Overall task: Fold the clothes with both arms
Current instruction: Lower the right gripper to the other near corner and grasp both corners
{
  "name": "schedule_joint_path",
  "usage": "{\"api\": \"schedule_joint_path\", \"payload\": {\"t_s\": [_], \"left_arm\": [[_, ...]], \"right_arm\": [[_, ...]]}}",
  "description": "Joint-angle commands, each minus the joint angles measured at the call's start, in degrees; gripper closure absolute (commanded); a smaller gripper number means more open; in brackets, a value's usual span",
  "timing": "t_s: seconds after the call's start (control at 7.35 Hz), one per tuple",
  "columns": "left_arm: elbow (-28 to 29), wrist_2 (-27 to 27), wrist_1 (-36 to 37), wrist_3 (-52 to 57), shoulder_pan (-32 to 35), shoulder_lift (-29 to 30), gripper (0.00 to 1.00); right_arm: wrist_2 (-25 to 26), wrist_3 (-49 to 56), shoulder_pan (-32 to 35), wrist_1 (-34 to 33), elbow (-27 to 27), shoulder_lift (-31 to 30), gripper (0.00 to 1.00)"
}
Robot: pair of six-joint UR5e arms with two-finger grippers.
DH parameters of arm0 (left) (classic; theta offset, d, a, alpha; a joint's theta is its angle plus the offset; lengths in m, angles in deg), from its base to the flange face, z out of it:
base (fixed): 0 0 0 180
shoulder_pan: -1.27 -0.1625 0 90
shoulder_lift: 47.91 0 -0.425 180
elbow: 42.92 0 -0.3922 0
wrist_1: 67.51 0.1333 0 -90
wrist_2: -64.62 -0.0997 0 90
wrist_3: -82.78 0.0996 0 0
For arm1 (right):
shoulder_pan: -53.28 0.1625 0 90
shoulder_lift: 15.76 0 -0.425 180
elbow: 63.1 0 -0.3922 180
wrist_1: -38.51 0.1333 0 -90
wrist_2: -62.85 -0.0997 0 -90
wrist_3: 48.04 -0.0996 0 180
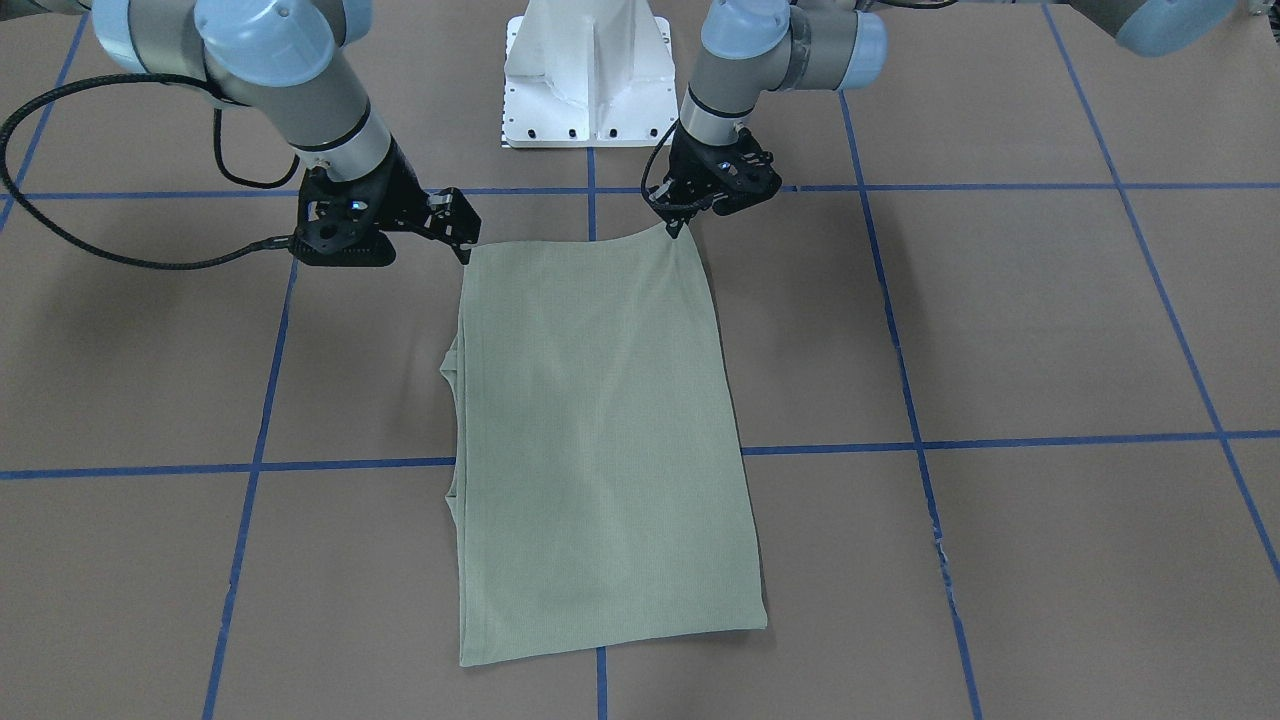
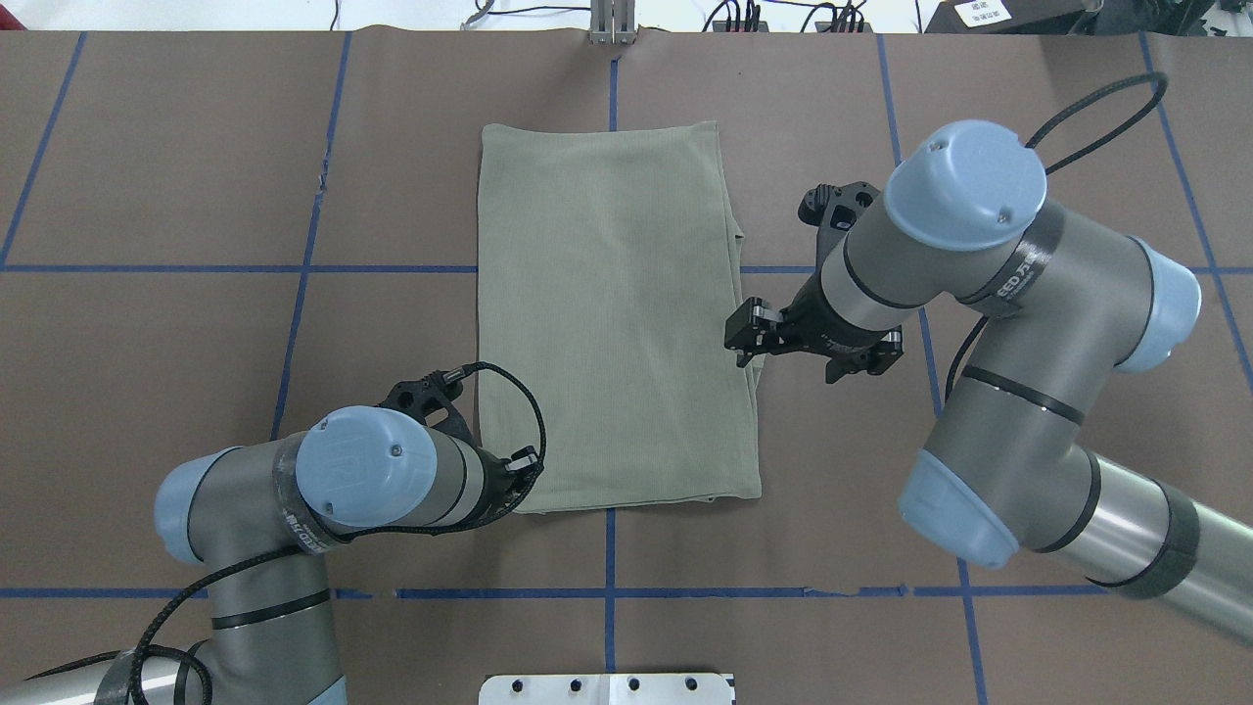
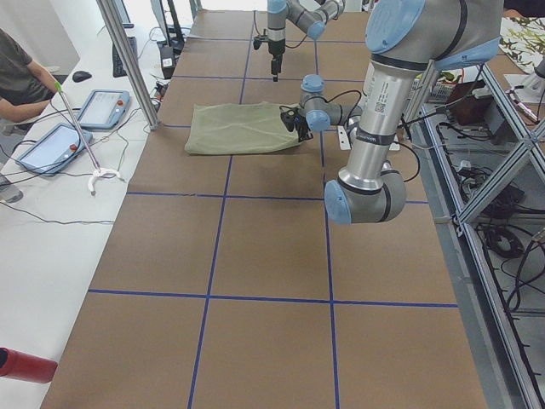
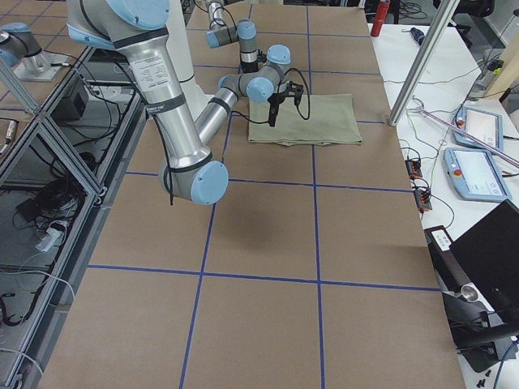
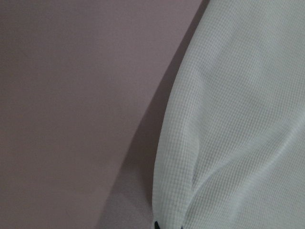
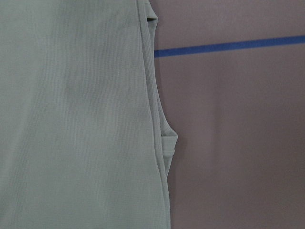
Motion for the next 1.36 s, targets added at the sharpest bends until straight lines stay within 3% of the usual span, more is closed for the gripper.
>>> {"api": "schedule_joint_path", "payload": {"t_s": [0.0, 0.27, 0.54, 1.22], "left_arm": [[-0.9, 0.1, 0.1, 0.0, 0.0, 0.0, 1.00], [-1.0, 0.1, 0.1, 0.0, 0.0, 0.2, 1.00], [-1.0, 0.1, 0.1, -0.1, 0.0, 0.4, 1.00], [-1.0, 0.1, 0.1, -0.1, -0.1, 0.5, 1.00]], "right_arm": [[8.0, -13.6, -8.8, 0.1, -0.6, 0.4, 0.00], [14.7, -28.3, -15.6, 0.1, -0.2, 0.3, 0.00], [17.5, -37.0, -17.2, 0.1, 0.6, 0.9, 0.00], [19.5, -38.0, -17.0, 0.1, 7.4, 3.6, 0.00]]}}
